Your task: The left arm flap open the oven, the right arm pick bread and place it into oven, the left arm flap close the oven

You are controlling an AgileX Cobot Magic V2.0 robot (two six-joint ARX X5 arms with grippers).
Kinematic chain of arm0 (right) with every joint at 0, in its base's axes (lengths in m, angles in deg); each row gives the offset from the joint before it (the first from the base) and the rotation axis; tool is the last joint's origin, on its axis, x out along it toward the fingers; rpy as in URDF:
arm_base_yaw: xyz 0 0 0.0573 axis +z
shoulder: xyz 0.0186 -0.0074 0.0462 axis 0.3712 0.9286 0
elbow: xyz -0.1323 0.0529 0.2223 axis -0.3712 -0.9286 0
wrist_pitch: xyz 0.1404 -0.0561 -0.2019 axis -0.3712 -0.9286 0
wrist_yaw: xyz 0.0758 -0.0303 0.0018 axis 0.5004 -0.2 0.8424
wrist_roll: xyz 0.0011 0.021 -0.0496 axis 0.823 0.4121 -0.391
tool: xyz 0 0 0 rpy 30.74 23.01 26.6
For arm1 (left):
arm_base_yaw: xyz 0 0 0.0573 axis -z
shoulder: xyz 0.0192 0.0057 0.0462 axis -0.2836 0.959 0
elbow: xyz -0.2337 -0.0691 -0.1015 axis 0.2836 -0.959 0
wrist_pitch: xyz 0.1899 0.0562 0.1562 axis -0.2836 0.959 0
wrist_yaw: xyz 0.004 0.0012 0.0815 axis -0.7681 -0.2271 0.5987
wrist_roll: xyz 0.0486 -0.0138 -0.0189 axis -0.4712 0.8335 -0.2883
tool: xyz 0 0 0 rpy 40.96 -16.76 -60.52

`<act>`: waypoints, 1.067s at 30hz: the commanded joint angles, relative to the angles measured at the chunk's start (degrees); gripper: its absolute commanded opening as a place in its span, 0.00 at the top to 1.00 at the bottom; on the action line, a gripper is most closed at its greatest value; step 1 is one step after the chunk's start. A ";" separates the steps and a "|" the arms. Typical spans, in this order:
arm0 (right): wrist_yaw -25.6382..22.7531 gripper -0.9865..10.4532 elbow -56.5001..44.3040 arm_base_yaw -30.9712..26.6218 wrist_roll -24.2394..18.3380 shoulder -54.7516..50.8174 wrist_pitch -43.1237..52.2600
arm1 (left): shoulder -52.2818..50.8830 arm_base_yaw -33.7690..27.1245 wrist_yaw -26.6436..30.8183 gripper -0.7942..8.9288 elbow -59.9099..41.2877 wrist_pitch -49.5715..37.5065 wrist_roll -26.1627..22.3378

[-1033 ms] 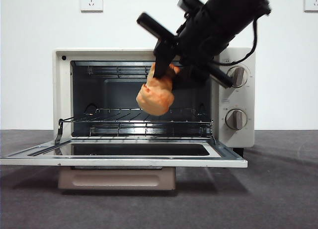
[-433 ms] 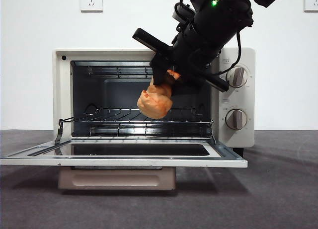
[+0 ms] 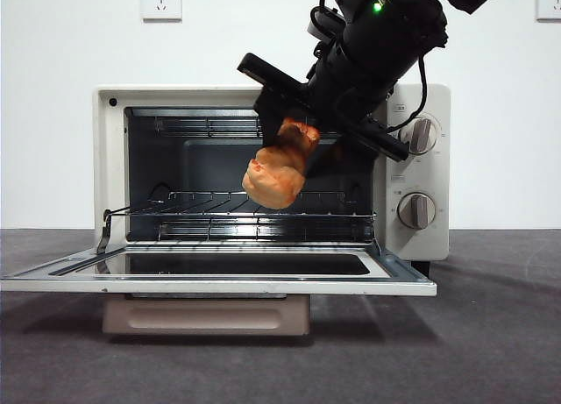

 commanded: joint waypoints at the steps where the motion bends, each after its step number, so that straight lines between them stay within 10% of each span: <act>1: -0.26 0.58 1.07 0.42 0.15 0.94 0.57 | 0.28 0.42 0.09 0.91 1.07 -0.50 -0.59; 15: 4.79 0.53 1.09 1.27 -0.96 -0.76 -1.84 | 0.28 0.42 0.11 0.91 1.07 -0.48 -0.22; 32: 12.61 0.53 1.09 7.06 -14.84 -32.22 -35.10 | 11.69 0.24 -2.58 0.91 1.07 -5.95 2.80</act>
